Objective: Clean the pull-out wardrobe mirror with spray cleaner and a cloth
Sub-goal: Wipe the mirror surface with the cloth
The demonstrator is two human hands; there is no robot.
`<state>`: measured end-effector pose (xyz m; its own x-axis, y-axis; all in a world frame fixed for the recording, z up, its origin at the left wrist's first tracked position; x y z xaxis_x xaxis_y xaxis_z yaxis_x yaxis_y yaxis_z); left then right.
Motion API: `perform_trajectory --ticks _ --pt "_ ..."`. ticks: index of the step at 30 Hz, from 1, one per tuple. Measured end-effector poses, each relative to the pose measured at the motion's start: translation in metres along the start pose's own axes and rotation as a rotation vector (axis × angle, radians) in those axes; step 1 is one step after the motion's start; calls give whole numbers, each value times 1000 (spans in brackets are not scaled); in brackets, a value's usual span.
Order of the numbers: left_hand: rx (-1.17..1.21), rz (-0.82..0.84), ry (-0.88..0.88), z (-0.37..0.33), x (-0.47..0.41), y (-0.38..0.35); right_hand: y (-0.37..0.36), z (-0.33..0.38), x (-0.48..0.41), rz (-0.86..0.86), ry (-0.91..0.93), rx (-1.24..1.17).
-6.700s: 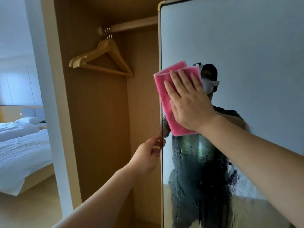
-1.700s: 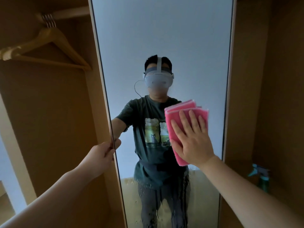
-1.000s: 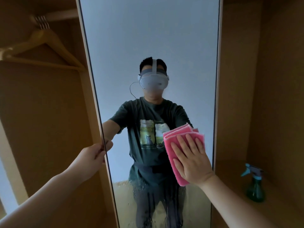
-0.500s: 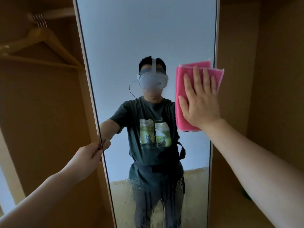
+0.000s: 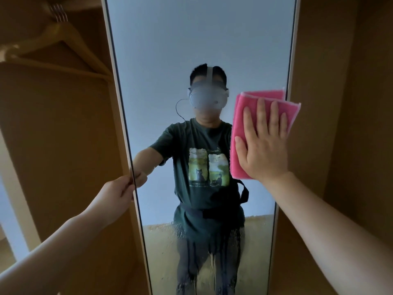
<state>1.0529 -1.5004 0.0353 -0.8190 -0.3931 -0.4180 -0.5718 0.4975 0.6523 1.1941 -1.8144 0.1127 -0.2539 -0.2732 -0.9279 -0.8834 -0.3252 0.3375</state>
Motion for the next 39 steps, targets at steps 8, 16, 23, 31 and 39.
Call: perform_trajectory --ticks 8,16,23,31,39 --pt "10 -92 -45 0 10 -12 -41 16 110 17 74 -52" --pt "24 -166 -52 -3 15 -18 -63 25 174 65 125 -59" --pt "73 -169 -49 -1 18 -20 -61 25 173 31 117 -83" --pt "200 -142 -70 -1 21 -22 -60 28 170 20 68 -96" --pt "332 -193 -37 21 16 -35 -61 39 170 -96 -62 -78"
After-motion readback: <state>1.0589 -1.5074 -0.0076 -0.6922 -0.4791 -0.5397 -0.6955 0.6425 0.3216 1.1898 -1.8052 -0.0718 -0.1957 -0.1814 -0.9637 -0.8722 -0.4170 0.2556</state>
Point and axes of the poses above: each hand's wrist, its own x-axis away from the middle knuckle, its own y-axis out of the back of the hand, z = x × y, the point moved 4 cm from there along -x, towards the middle knuckle, and after that the axes turned 3 degrees about x, right-handed, at the moved point
